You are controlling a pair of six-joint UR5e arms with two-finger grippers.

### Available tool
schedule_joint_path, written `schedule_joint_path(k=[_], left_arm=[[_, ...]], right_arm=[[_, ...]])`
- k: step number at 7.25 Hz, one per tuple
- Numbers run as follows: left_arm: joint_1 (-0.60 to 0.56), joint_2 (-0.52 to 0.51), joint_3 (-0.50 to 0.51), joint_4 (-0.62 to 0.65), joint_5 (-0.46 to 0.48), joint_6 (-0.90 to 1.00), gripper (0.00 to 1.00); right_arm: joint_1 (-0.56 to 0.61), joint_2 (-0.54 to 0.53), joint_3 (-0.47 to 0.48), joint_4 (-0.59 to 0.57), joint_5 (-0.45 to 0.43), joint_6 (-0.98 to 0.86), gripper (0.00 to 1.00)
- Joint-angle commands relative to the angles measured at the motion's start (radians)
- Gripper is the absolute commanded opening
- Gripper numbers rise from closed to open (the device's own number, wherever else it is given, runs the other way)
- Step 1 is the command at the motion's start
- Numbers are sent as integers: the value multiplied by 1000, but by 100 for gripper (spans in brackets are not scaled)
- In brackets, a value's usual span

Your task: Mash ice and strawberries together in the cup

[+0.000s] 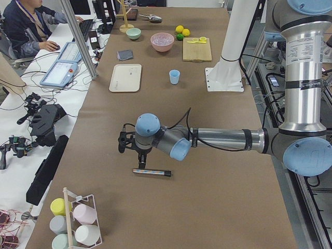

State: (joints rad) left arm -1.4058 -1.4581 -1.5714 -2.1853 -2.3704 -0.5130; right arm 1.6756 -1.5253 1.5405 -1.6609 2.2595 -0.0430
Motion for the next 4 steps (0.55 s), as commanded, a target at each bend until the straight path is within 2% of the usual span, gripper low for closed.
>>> schedule_joint_path(k=[1, 2, 4], left_arm=[[48, 33, 129, -201, 8, -6, 98], [68, 44, 128, -208, 58, -12, 98], [127, -13, 119, -209, 74, -178, 98]], right_arm=[[1, -1, 4, 1, 0, 0, 100], [1, -1, 15, 0, -2, 0, 100], [1, 4, 15, 1, -3, 0, 100]])
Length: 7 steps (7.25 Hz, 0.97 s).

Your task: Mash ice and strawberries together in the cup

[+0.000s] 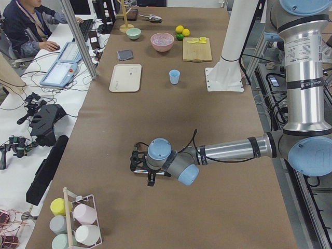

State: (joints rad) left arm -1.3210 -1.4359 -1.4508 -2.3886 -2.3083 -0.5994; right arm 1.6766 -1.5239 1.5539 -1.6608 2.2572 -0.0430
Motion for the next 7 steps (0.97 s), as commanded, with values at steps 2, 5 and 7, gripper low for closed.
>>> schedule_joint_path(k=[2, 5, 7], left_arm=[[130, -125, 7, 0, 44, -146, 97], [282, -241, 38, 11, 127, -273, 96], [287, -321, 102, 38, 127, -260, 93]], right_arm=[[0, -10, 23, 0, -1, 0, 100], [0, -18, 31, -2, -2, 0, 100], [0, -18, 31, -2, -2, 0, 100]])
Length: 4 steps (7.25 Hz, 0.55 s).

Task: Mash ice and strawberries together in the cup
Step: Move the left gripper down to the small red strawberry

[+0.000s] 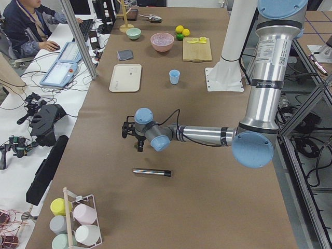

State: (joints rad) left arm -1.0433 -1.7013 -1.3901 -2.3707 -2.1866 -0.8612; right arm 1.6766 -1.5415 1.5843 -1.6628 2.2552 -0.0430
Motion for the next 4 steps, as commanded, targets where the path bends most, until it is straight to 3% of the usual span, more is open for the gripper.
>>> schedule_joint_path(k=[1, 3, 4], left_arm=[[16, -89, 60, 43, 5, 11, 93], [17, -113, 97, 76, 8, 126, 85], [11, -112, 100, 79, 7, 132, 88]], right_arm=[[0, 0, 2, 0, 0, 0, 100], [0, -6, 3, 2, 1, 0, 100], [0, -6, 5, 2, 1, 0, 100]])
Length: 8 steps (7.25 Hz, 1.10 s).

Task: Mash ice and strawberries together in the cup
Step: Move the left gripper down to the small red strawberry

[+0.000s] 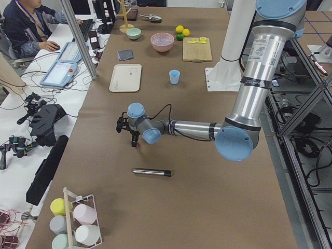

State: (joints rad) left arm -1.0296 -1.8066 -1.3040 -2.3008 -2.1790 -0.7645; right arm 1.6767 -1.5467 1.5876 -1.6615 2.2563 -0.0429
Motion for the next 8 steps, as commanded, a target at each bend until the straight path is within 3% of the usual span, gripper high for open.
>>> schedule_joint_path(k=[1, 5, 6, 7, 8], left_arm=[[-4, -8, 14, 18, 2, 45, 90], [-15, 4, 14, 52, 19, 146, 88], [-15, 9, 11, 52, 24, 148, 60], [-15, 12, 8, 50, 24, 142, 44], [-14, 13, 6, 50, 24, 137, 41]], right_arm=[[0, -7, 5, 0, 0, 0, 100], [0, -10, 6, 0, 0, -2, 100], [0, -18, 17, 0, 0, -2, 100], [0, -19, 18, 0, 0, -2, 100], [0, -19, 18, 0, 0, -2, 100]])
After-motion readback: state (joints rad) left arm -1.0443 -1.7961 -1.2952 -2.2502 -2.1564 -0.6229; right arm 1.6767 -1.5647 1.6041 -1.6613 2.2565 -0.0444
